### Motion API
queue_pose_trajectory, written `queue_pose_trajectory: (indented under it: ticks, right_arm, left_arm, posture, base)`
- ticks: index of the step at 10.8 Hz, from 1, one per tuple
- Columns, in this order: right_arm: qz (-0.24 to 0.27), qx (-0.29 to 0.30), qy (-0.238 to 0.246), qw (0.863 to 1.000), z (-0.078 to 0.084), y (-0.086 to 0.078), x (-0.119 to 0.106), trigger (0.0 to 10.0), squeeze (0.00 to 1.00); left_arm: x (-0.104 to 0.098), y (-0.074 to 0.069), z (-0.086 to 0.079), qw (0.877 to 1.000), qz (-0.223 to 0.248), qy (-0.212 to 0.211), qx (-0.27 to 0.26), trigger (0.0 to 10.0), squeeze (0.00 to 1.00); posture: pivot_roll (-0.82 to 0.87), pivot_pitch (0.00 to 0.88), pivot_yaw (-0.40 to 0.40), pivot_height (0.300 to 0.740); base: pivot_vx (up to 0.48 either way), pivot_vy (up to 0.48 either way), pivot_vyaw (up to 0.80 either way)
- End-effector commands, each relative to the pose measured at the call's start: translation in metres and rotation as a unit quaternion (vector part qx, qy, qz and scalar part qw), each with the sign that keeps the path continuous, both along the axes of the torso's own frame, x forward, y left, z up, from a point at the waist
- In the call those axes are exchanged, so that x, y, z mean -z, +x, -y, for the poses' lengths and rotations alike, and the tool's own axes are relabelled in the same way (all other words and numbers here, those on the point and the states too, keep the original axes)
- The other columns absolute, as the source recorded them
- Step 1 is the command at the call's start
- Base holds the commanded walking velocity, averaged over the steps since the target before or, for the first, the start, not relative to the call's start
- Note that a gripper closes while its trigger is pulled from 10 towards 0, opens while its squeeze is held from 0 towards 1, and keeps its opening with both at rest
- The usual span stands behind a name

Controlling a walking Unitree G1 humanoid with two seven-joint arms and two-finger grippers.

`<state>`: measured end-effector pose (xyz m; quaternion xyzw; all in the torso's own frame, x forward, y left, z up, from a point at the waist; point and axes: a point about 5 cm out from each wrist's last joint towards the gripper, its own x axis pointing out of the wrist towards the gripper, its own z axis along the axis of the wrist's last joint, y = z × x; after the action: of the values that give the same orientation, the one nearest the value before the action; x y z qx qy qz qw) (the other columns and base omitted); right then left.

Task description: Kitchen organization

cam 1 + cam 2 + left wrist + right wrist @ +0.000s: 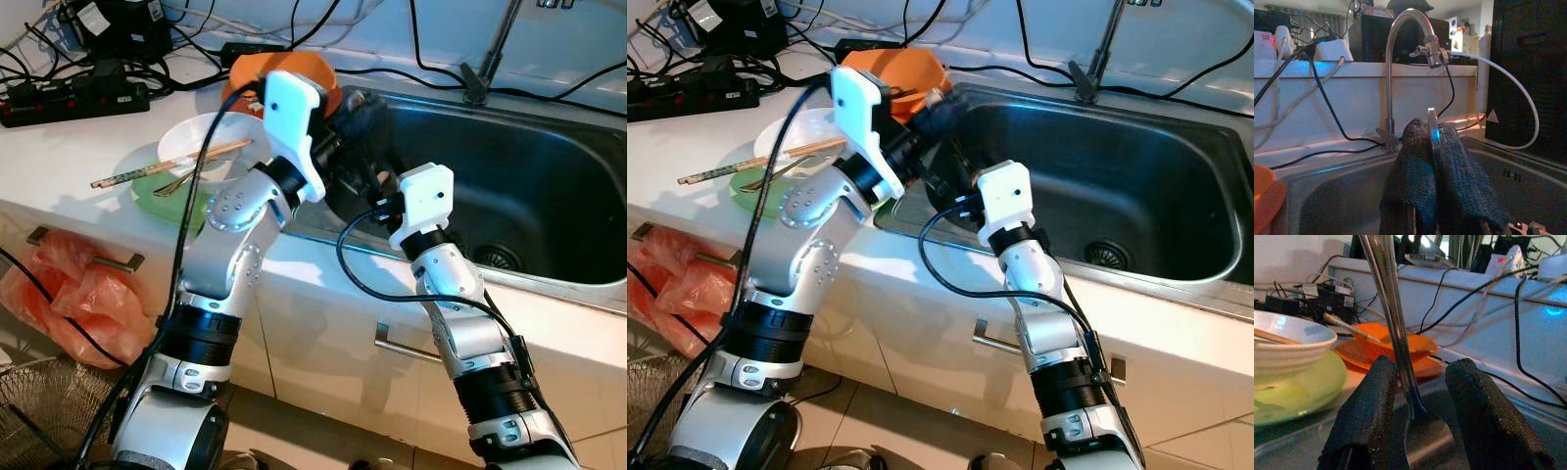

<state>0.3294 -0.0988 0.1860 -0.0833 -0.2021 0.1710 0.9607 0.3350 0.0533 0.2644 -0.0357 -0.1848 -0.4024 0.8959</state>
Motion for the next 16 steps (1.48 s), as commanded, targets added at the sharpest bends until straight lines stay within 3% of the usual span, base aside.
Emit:
queue_pose_trajectory:
  ticks: [1,9,10,11,16]
  right_arm:
    - [0.006,-0.005,0.002,1.000,-0.0003,-0.0016,-0.0031,10.0,0.00]
    - [-0.005,-0.026,0.004,1.000,-0.0089,-0.0043,0.0005,9.8,0.00]
    - [-0.004,-0.028,0.004,1.000,-0.0091,-0.0043,0.0004,3.7,0.00]
    - [-0.004,-0.027,0.004,1.000,-0.0089,-0.0041,0.0002,0.0,0.00]
    - [-0.001,-0.032,0.003,0.999,-0.0098,-0.0039,-0.0006,0.0,0.00]
  left_arm:
    - [-0.0047,-0.0004,0.0029,1.000,0.011,0.002,0.002,10.0,0.00]
    - [-0.0033,-0.0076,0.0116,0.999,0.004,-0.009,0.044,10.0,0.00]
    - [-0.0032,-0.0075,0.0116,0.999,0.003,-0.008,0.044,10.0,0.00]
    - [-0.0032,-0.0072,0.0113,0.999,0.003,-0.007,0.044,10.0,0.00]
    - [-0.0026,-0.0060,0.0099,0.999,0.004,-0.004,0.039,10.0,0.00]
  posture:
    - [-0.01,0.070,0.025,0.740]
    - [-0.01,0.073,0.026,0.740]
    - [-0.01,0.073,0.026,0.740]
    - [-0.01,0.071,0.027,0.740]
    - [-0.01,0.062,0.026,0.740]
  base:
    - [0.000,0.000,0.00]
    - [0.000,0.000,0.00]
    - [0.000,0.000,0.00]
    - [0.000,0.000,0.00]
    - [0.000,0.000,0.00]
